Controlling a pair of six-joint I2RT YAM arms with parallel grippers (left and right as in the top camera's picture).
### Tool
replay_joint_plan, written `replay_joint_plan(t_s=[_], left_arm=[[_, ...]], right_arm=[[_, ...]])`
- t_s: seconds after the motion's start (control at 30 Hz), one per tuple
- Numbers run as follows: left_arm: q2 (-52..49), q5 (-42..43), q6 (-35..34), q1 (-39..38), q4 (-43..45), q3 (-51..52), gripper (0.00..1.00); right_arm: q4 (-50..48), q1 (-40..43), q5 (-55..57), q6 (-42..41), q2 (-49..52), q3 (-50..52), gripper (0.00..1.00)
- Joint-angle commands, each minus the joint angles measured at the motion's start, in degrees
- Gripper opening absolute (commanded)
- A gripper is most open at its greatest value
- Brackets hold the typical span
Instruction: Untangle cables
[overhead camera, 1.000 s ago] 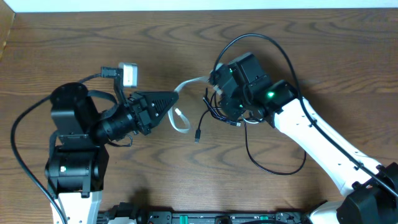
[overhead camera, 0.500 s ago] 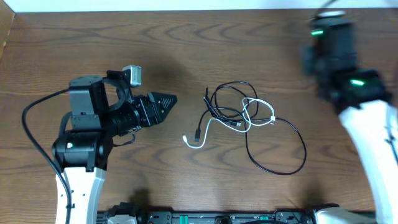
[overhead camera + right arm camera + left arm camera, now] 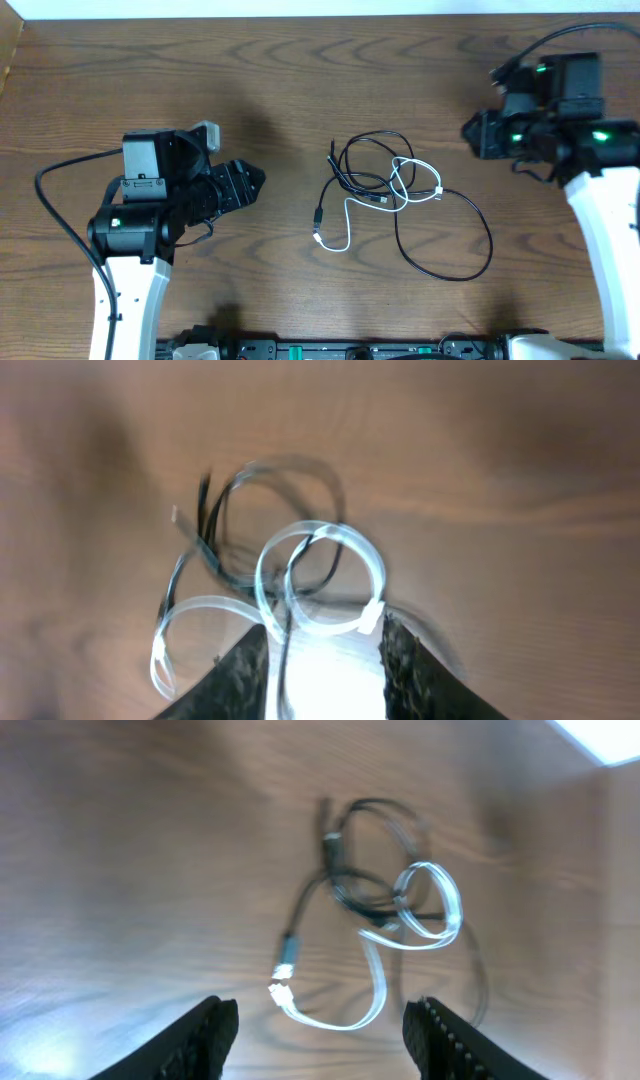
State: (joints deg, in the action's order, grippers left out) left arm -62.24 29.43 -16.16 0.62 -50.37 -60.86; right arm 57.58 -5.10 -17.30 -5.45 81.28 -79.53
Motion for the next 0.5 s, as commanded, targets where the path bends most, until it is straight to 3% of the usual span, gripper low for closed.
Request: replay_joint_plan(t_s=[0.0,0.2,0.47], left_arm=[[-1.1,-8.7,1.1,-0.1,-1.6,-1.2,0.59],[-4.3,-9.6,1.1,-0.1,-2.6,-1.2,0.59],[-10.7,-9.5,1.1,-0.1,-5.4,-1.2,0.59]], right_arm=[[-0.1,-2.9,-4.5,-0.1,3.5,3.1,0.41],[-0.5,-8.5,-4.5,0.0,11.4,4.3,0.48],[-6.5,-13.3,-1.7,-0.1,23.5,4.3,0.37]])
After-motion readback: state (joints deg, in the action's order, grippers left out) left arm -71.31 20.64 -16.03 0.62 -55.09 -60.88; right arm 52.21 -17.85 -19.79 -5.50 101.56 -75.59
